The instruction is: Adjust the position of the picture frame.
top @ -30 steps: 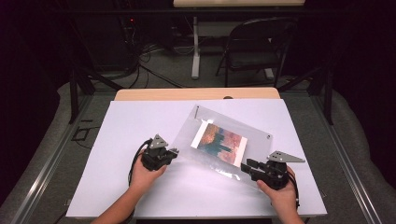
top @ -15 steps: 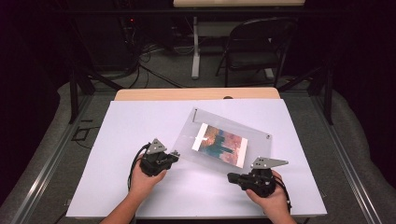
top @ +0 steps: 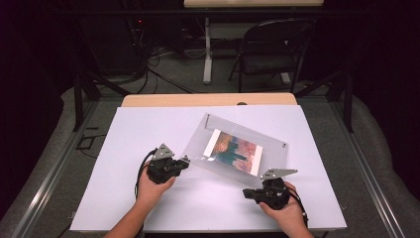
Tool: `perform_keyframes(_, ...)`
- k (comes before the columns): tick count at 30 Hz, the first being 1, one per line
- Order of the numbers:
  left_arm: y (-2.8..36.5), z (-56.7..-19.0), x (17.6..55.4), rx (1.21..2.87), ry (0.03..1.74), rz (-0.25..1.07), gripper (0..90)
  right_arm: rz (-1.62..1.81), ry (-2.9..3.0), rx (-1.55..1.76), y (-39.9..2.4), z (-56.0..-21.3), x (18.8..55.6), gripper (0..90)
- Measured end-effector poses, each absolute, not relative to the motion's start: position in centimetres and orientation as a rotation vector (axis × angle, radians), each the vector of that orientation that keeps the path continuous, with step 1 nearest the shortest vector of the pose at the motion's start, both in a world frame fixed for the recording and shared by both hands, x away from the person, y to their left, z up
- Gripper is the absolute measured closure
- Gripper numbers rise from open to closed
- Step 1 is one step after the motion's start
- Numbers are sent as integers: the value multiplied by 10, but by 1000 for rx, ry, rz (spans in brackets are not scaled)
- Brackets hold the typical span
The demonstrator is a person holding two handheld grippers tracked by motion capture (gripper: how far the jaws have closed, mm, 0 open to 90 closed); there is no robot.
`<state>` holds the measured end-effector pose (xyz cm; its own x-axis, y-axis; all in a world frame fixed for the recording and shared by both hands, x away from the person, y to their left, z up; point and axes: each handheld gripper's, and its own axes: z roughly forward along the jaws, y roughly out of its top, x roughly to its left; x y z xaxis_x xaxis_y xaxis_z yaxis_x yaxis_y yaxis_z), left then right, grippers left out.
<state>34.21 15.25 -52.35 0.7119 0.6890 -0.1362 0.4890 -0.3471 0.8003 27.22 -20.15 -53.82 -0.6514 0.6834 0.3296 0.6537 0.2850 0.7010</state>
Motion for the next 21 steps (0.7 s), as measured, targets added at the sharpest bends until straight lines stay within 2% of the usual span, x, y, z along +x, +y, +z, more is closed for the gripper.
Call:
perform_keyframes(9,156,-521,331,2031,869,281,838,1282,2479,1310,-202,-538,276,900)
perform_keyframes(21,149,-519,315,2039,824,277,853,1322,2415,1446,-220,-534,306,900)
